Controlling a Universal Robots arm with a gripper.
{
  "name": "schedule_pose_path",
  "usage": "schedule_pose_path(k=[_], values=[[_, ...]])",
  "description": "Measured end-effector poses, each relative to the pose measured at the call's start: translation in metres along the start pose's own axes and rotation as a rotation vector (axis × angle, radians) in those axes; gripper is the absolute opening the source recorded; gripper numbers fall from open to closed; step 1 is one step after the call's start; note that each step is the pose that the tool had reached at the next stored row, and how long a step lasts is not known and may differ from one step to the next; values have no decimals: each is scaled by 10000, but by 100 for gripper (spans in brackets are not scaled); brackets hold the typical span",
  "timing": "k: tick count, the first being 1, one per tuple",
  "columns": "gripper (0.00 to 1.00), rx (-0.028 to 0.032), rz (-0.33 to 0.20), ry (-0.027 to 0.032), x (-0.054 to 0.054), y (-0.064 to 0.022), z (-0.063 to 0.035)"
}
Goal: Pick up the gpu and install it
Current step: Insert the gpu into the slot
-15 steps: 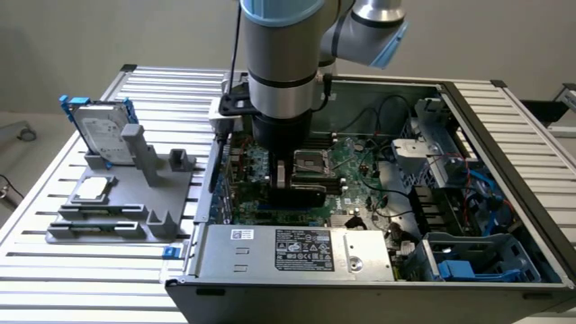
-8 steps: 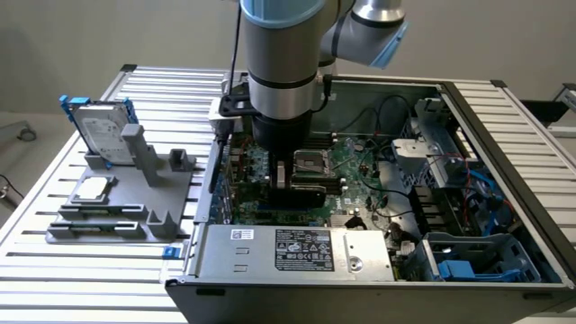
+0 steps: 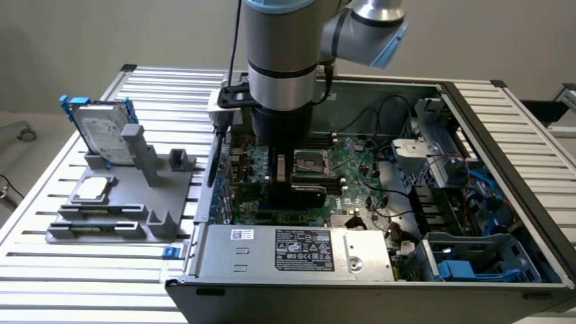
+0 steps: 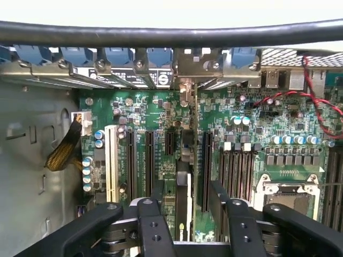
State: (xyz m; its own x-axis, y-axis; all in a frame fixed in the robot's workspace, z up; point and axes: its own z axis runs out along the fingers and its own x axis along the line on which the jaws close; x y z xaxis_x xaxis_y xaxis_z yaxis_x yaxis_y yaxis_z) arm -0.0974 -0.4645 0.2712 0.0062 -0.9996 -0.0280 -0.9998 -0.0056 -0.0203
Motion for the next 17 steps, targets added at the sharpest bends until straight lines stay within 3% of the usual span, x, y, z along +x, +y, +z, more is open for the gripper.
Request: schedule_pose_path(k=[7, 8, 9, 11, 15, 17], values=[[44, -51, 2, -3, -5, -5, -181], [32, -51, 2, -5, -5, -5, -184], [32, -50, 2, -8, -5, -5, -184], [20, -51, 2, -7, -5, -6, -186], [11, -52, 1, -5, -5, -6, -187], [11, -53, 2, -5, -5, -6, -187]])
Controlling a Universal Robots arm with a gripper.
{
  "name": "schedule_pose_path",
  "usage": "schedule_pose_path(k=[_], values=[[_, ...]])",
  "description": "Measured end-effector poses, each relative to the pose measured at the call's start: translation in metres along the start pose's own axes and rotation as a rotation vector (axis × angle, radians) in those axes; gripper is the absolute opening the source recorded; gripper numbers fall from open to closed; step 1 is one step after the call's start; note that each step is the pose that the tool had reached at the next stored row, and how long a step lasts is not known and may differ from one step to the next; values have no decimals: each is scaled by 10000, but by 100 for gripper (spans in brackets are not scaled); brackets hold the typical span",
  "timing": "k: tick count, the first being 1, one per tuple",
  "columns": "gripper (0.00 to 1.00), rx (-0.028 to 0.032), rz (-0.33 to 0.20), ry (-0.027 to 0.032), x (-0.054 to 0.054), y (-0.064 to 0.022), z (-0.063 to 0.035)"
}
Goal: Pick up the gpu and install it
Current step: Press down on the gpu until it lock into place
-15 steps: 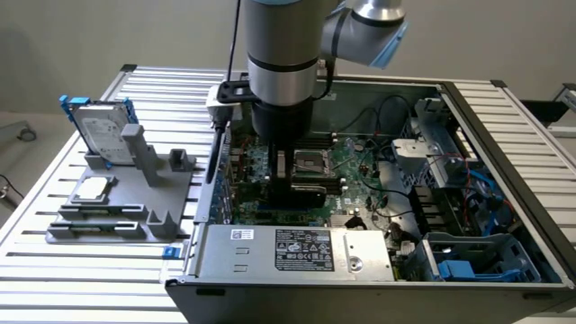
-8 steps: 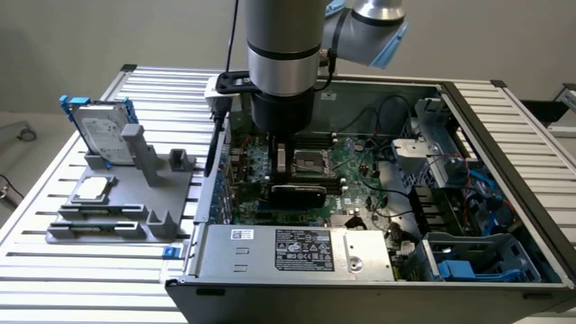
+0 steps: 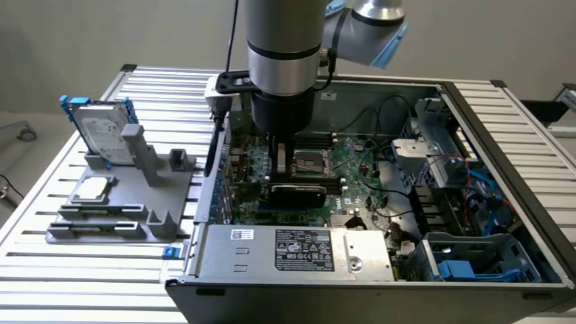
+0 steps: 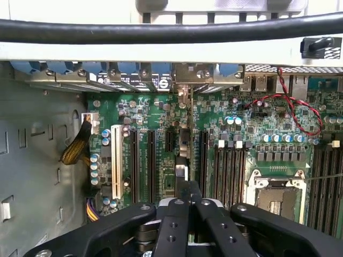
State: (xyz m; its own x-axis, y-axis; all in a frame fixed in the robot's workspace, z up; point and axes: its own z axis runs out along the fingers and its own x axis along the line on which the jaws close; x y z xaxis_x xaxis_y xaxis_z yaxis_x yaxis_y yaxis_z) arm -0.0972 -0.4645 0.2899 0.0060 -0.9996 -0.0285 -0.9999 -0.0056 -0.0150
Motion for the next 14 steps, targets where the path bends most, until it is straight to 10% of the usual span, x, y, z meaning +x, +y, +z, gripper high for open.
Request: schedule_pose_path(k=[14], values=[[11, 9, 0, 1, -68, 1, 65]])
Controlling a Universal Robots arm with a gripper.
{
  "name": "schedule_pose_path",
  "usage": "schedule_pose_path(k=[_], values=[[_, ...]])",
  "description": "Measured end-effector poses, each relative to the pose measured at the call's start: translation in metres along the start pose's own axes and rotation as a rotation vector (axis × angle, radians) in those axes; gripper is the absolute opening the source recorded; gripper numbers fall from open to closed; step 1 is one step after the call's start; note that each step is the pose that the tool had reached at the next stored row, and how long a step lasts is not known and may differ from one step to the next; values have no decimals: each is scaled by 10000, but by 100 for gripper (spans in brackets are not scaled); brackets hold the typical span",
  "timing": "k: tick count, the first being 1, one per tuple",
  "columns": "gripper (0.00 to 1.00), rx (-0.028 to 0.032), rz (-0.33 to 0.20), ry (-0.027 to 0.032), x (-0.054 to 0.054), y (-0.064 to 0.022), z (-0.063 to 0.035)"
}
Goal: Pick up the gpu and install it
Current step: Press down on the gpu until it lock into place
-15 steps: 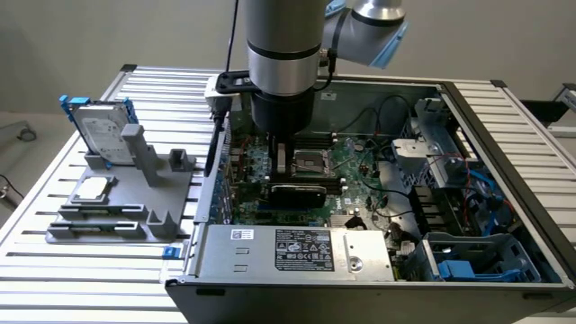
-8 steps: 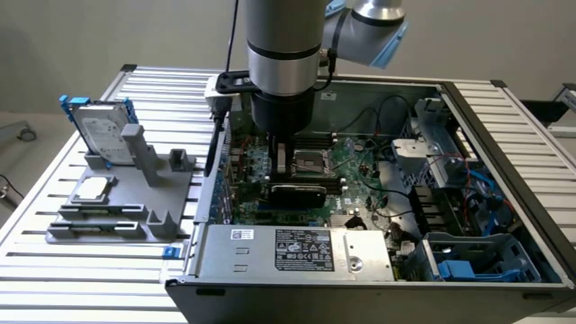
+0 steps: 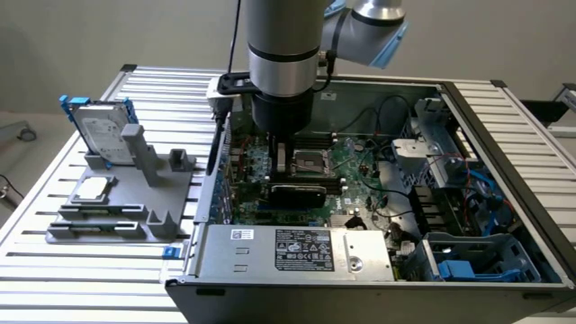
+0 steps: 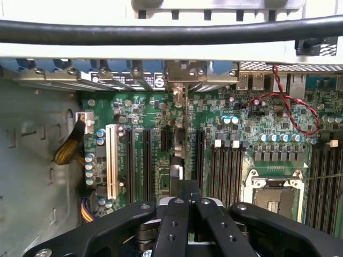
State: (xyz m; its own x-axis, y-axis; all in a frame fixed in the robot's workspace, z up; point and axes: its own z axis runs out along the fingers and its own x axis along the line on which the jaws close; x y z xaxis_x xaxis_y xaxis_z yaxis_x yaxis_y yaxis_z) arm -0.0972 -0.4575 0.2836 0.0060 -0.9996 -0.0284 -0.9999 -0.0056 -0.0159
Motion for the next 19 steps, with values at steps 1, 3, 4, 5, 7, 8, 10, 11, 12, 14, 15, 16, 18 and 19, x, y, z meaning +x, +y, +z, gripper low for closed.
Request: schedule_pose_path(k=[1, 3, 4, 5, 7, 8, 10, 11, 12, 14, 15, 16, 18, 19], values=[[11, 1, -1, 3, -2, -1, 13], [11, 0, -2, 9, -2, 0, 38], [11, 0, -1, 10, -2, 0, 53], [11, 0, -1, 10, -1, 1, 67], [11, 0, -1, 11, -1, 1, 89], [11, 0, -1, 11, 0, 2, 95], [11, 1, -1, 10, 0, 1, 106], [11, 0, -1, 11, 0, 2, 110], [11, 0, -1, 11, 0, 2, 115], [11, 0, -1, 12, 1, 2, 123], [11, 0, -1, 11, 1, 2, 127], [11, 0, -1, 12, 1, 2, 130], [11, -2, -1, 15, 1, 2, 136], [11, -2, -1, 15, 1, 2, 140]])
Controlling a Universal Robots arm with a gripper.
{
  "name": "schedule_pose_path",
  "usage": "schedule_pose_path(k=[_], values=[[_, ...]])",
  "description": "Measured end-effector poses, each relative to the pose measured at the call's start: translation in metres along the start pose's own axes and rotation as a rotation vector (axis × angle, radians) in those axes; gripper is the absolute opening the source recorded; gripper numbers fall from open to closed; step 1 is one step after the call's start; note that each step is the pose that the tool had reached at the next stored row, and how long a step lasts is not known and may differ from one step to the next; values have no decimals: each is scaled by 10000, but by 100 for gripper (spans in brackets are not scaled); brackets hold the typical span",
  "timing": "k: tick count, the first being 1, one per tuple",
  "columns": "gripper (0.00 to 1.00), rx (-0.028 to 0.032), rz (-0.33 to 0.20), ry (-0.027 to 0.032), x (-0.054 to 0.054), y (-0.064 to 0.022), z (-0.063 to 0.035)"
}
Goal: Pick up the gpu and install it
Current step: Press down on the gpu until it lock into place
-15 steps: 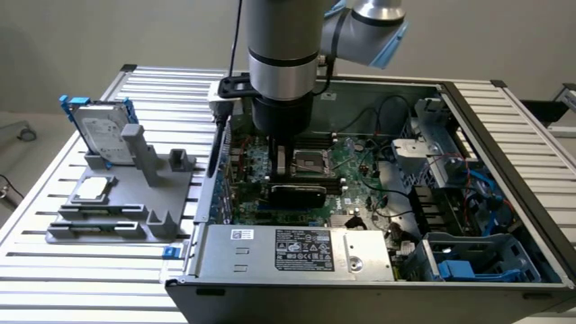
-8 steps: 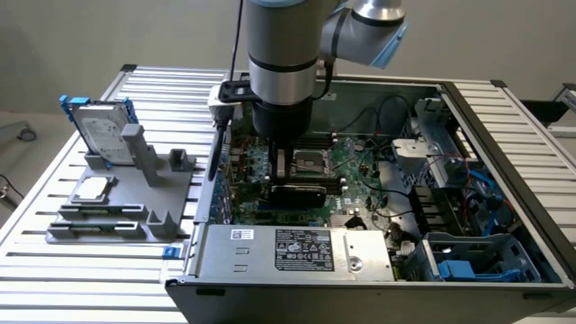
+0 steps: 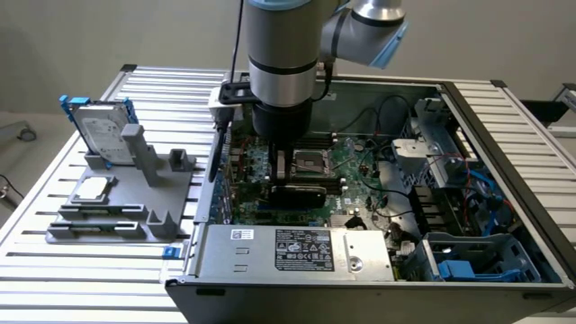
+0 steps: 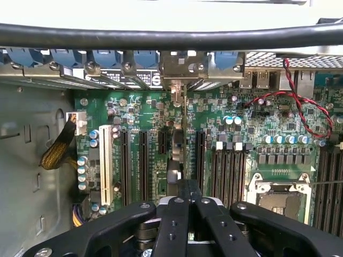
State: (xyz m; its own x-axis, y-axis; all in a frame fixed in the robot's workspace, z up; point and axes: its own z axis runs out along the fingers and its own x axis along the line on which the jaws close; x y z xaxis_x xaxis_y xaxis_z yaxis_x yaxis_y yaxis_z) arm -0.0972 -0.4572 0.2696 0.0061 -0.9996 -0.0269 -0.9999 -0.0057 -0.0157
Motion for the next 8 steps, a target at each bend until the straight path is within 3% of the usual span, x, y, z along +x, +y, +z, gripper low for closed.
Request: schedule_pose_path(k=[8], values=[[11, 2, 0, -4, 1, 1, 37]])
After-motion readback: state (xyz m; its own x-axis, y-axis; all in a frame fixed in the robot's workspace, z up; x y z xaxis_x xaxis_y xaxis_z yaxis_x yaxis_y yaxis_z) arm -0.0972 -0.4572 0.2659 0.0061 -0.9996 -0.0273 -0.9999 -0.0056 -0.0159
